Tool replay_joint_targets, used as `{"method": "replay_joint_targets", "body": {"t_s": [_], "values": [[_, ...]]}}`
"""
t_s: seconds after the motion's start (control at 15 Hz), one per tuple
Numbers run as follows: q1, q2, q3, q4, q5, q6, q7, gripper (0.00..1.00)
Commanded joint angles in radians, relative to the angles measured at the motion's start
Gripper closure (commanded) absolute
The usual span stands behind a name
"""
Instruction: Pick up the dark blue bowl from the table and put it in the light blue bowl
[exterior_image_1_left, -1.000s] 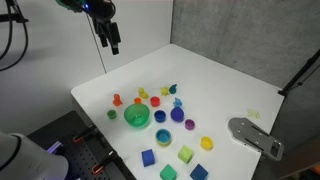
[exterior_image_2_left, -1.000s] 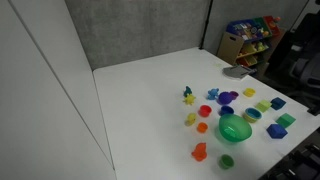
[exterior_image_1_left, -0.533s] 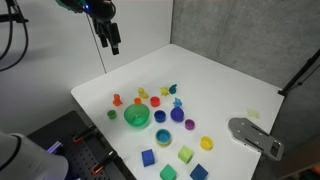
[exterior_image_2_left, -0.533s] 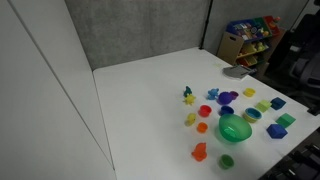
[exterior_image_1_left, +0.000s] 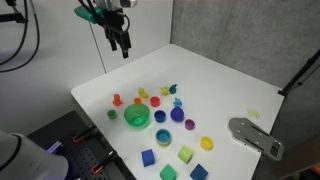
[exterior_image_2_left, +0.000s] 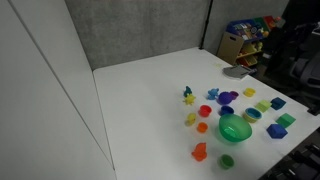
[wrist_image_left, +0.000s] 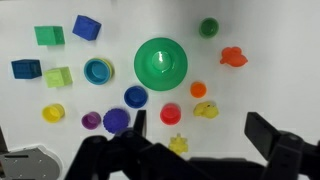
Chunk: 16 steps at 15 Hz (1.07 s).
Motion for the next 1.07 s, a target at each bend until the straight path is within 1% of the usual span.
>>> {"method": "replay_joint_targets", "body": {"t_s": [0.0,0.47,0.8,1.0], "values": [[0.000,0.106,-0.034,0.055,0.001,0.034,-0.020,0.00],[-0.025,0.302,-0.111,0.061,-0.008,0.168,-0.060,0.00],[-0.049,0.435,-0.165,0.053,-0.026,0.325,-0.099,0.00],[-0.067,0.522,-0.193,0.067,-0.017,0.407,-0.138,0.00]]}}
